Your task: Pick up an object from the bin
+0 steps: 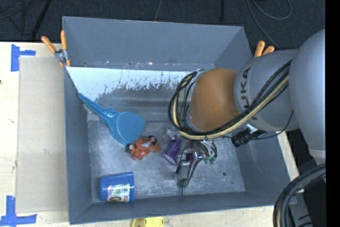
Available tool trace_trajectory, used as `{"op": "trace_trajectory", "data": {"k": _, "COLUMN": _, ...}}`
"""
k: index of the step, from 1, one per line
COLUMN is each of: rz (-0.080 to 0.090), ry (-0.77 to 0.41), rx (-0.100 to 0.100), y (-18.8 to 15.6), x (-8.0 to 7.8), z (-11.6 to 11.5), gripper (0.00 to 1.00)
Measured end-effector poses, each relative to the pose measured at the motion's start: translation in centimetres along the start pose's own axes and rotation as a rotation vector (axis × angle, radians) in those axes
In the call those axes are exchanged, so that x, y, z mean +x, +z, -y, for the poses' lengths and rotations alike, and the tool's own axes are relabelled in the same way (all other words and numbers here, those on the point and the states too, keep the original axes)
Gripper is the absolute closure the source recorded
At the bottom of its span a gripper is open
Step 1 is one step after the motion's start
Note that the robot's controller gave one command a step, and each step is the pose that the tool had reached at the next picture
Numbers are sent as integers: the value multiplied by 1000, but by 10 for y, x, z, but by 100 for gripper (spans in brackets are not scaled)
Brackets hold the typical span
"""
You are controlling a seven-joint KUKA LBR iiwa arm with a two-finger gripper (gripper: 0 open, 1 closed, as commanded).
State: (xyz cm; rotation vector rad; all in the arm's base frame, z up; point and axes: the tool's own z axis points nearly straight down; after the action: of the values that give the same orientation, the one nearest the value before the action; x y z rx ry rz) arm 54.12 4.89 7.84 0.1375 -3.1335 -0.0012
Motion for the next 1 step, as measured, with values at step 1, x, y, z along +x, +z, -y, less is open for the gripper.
{"op": "trace_trajectory", "data": {"k": 1, "rz": 5, "ry": 23, "rx": 1, "y": 5, "x": -38, "z": 57, "gripper": 100}}
